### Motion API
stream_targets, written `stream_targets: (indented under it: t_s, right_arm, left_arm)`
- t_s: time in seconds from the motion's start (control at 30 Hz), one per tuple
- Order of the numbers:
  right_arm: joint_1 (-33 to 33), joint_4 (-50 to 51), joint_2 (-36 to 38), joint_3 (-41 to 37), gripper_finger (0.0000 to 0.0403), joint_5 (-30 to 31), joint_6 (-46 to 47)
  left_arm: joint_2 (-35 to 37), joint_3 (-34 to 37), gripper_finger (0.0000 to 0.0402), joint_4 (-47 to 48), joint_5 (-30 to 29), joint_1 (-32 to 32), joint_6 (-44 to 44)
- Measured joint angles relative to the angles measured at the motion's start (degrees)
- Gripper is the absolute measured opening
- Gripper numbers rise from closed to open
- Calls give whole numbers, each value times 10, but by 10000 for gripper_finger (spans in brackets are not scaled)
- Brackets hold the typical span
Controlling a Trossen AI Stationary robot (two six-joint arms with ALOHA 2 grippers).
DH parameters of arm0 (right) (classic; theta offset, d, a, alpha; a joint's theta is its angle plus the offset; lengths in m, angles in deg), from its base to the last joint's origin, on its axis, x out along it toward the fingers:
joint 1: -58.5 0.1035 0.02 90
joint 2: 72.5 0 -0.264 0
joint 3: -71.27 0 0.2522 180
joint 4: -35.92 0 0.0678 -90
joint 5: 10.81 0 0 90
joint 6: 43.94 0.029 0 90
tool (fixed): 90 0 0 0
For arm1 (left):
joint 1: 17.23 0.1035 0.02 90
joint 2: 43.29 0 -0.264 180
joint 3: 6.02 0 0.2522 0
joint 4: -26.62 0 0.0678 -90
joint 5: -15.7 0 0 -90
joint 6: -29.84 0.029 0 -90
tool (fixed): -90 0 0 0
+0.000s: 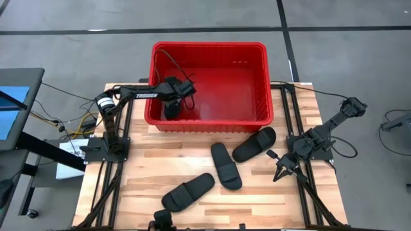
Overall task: Pick and place slides into bin
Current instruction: Put the slide into the bin
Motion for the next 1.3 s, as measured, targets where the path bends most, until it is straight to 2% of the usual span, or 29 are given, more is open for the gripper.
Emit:
stream_targets:
  t_s: [0.27, 0.77, 0.9, 1.3]
  right_arm:
    - [0, 0, 0, 0, 0, 0, 0]
    - [0, 0, 0, 0, 0, 0, 0]
    - [0, 0, 0, 0, 0, 0, 0]
    - [0, 0, 0, 0, 0, 0, 0]
  left_arm:
    - [0, 0, 49, 0, 4, 0, 17]
    - [-1, 1, 158, 2, 11, 0, 42]
    - [-1, 1, 166, 16, 31, 0, 47]
    - [-1, -1, 166, 35, 33, -1, 87]
